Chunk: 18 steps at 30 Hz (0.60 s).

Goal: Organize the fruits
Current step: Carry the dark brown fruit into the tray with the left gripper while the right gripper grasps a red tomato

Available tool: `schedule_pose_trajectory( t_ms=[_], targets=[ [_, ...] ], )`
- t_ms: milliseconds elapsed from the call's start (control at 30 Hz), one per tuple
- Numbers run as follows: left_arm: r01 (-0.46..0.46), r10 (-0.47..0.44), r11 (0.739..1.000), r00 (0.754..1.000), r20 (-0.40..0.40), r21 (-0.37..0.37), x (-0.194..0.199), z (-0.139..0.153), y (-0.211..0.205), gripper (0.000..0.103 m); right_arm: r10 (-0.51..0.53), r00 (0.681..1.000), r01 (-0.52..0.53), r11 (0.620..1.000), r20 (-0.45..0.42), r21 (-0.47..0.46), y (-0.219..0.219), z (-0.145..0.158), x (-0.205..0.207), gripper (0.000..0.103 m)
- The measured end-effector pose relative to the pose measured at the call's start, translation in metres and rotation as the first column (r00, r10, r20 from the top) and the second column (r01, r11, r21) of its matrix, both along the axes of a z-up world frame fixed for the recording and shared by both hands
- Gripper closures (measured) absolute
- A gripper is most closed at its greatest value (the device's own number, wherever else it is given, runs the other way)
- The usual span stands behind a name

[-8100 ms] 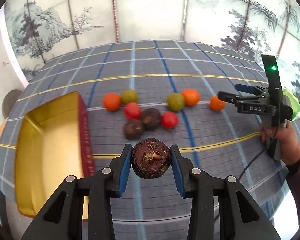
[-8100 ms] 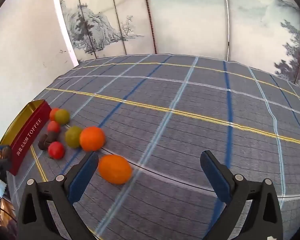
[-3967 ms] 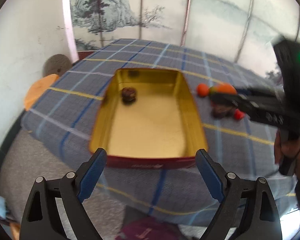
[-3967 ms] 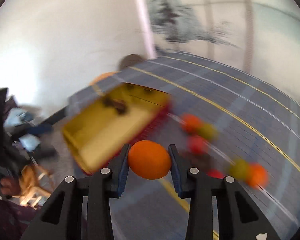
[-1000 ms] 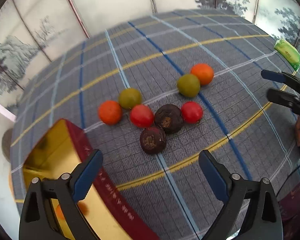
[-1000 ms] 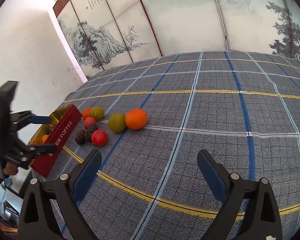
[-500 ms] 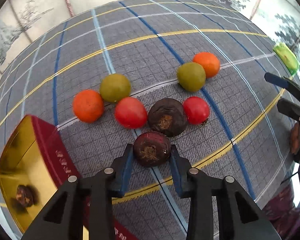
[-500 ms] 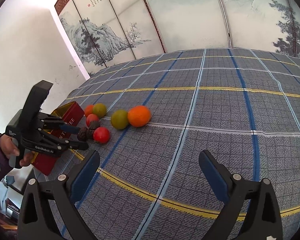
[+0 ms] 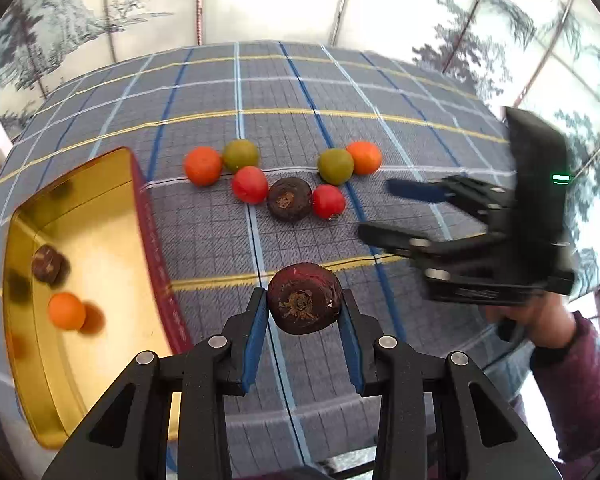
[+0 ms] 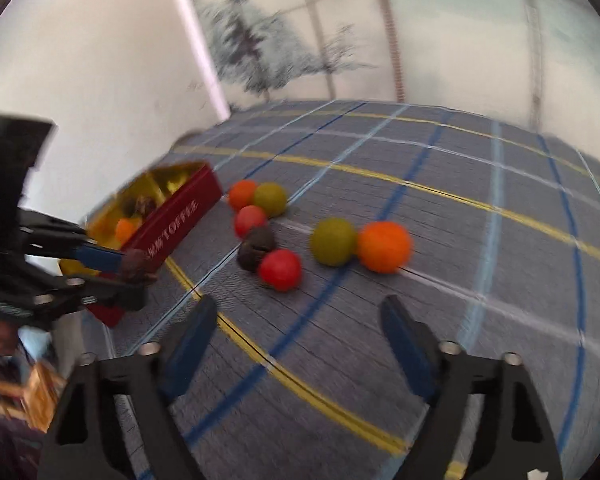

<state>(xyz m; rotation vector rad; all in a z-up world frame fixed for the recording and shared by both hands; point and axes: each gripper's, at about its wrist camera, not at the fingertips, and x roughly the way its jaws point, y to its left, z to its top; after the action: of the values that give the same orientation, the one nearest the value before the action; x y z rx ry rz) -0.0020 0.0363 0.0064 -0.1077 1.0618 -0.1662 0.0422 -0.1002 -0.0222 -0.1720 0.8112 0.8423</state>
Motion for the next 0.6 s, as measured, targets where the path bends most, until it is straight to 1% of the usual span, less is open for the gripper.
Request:
schedule_pose_trajectory(
  t_ms=[33,133,267,333,400,567,600],
  targets=[
    [-0.006,0.006,1.0,1.0,0.004,-0.006,-0.006,0.003,0.002,0.067,0.01,1.0,-0.01,1.0,-0.001,-0.014,0.006,-0.001,0.001,0.04],
    [-0.017,0.017,1.0,1.0,0.02,-0.004,-0.018,0.009,0.006,0.067,0.036,0.999,-0.036,0.998,-0.008,-0.059,0.026,-0.009,0.006,0.043],
    [-0.031,0.031,1.0,0.998,0.046,0.002,-0.029,0.018,0.012,0.067,0.03,1.0,-0.031,0.996,-0.009,-0.089,0.037,-0.017,0.011,0.047],
    [-0.037,0.037,0.999,0.998,0.054,-0.005,-0.033,0.021,0.016,0.067,0.034,0.999,-0.036,0.995,-0.021,-0.098,0.041,-0.02,0.014,0.053],
    [-0.047,0.047,0.999,0.997,0.059,-0.009,-0.036,0.023,0.018,0.067,0.037,0.999,-0.038,0.992,-0.011,-0.117,0.046,-0.021,0.016,0.057],
    [-0.082,0.083,0.996,0.994,0.076,-0.02,-0.044,0.025,0.028,0.067,0.046,0.999,-0.045,0.988,0.0,-0.15,0.054,-0.023,0.02,0.066],
    [-0.092,0.094,0.995,0.993,0.078,-0.023,-0.046,0.025,0.031,0.067,0.044,0.999,-0.043,0.987,0.002,-0.154,0.054,-0.023,0.02,0.07]
  ],
)
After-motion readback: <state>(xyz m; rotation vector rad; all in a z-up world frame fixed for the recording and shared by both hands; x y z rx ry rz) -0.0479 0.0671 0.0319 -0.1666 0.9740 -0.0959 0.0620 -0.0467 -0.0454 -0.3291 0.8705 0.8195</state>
